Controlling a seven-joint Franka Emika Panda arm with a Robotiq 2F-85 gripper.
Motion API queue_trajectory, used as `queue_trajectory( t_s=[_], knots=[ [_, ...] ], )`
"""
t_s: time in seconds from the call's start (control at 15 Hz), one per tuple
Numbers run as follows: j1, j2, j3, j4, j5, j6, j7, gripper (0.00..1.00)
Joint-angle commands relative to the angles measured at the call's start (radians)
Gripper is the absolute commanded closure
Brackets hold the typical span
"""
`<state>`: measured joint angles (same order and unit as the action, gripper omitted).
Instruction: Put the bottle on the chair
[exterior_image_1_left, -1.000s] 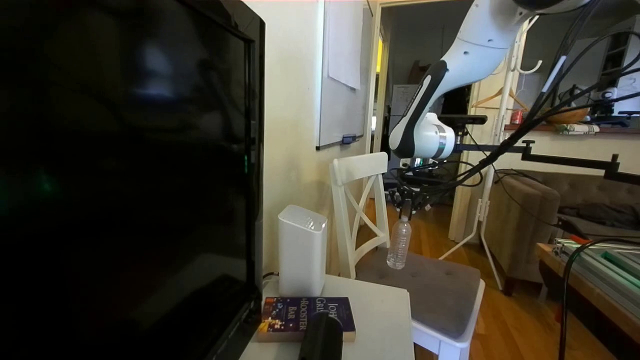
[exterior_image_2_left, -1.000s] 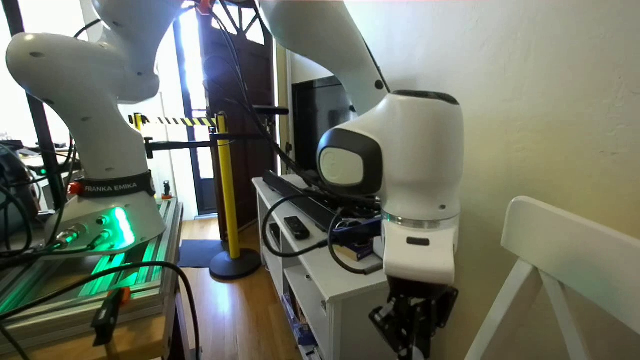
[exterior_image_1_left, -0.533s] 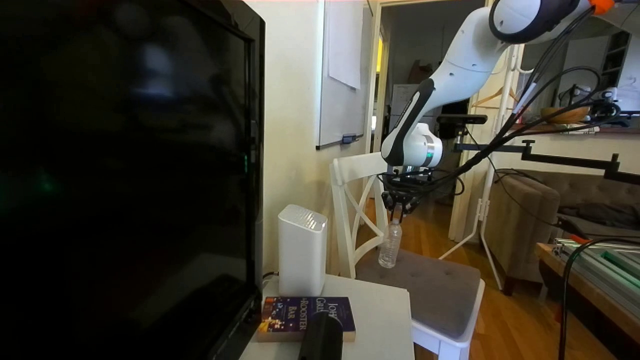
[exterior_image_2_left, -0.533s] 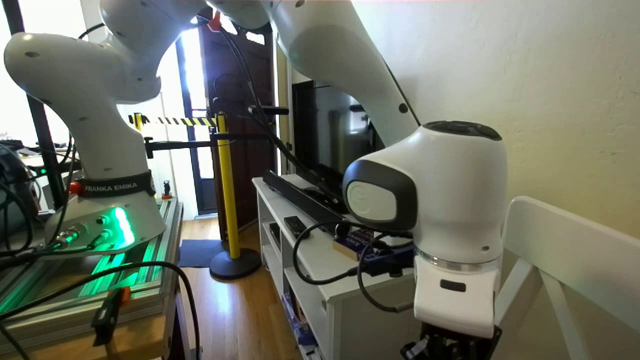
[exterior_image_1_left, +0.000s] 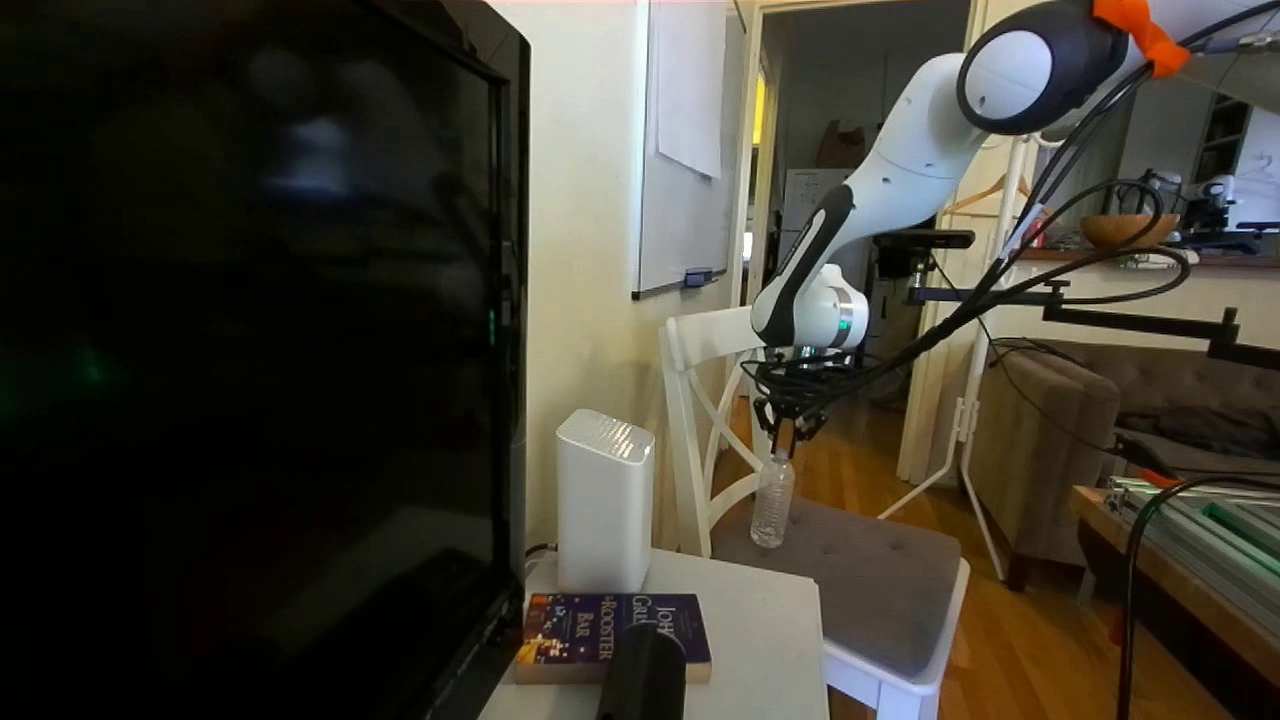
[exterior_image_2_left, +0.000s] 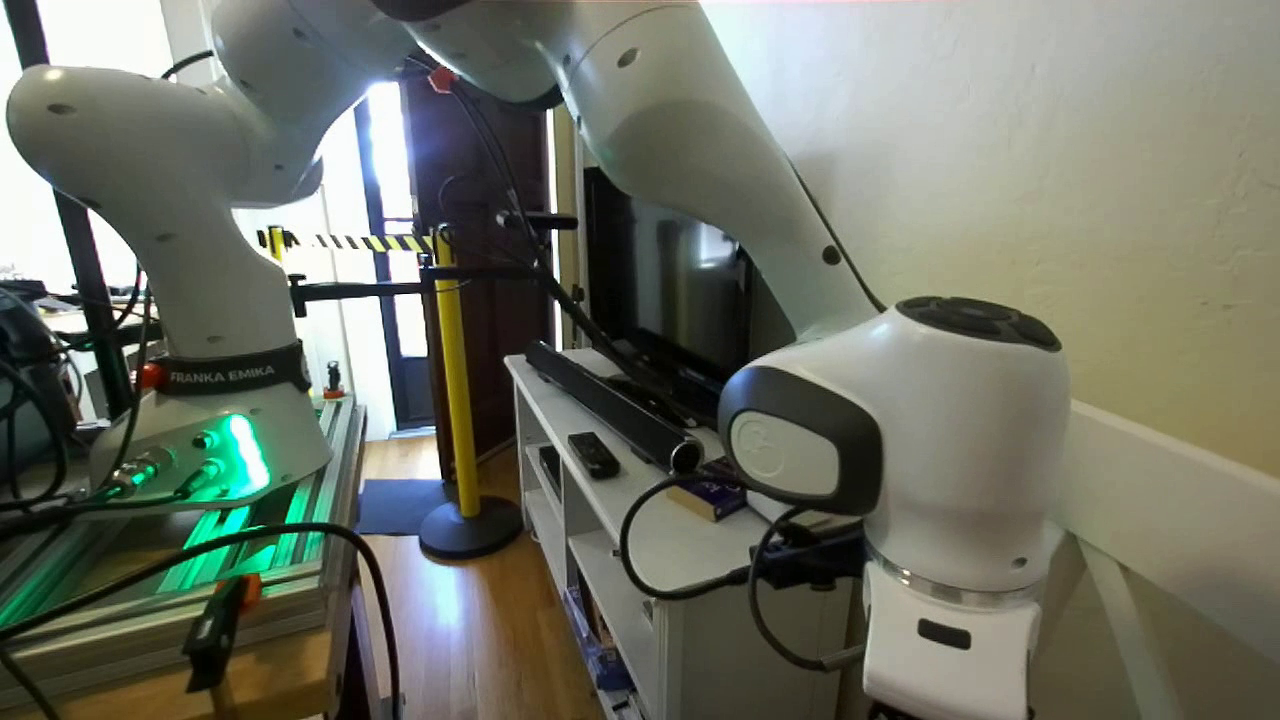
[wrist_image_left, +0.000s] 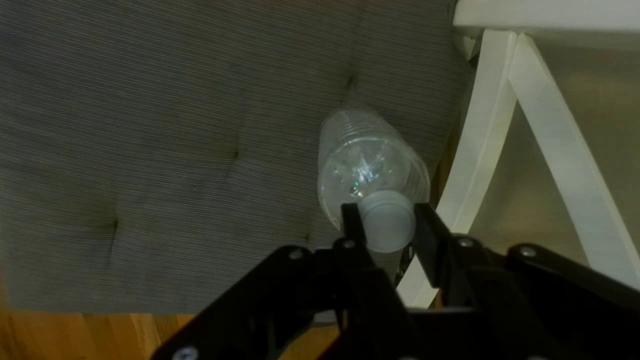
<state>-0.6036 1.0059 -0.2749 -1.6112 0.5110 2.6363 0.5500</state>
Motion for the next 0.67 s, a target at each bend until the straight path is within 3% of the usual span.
queue_trajectory(
  t_s=[0.0, 0.07, 0.13, 0.2, 0.27, 0.6],
  knots=[
    [-0.017, 0.059, -0.001, 0.097, 0.005, -0.057, 0.041, 0.92],
    [-0.018, 0.063, -0.002, 0.107, 0.004, -0.066, 0.046, 0.92],
    [-0.018, 0.064, -0.004, 0.113, 0.001, -0.077, 0.051, 0.75],
    [-0.020, 0.065, -0.004, 0.119, 0.001, -0.086, 0.053, 0.45],
    [-0.021, 0.065, -0.004, 0.123, 0.001, -0.091, 0.055, 0.44],
    [-0.019, 0.055, -0.005, 0.120, 0.001, -0.080, 0.054, 0.09]
  ],
)
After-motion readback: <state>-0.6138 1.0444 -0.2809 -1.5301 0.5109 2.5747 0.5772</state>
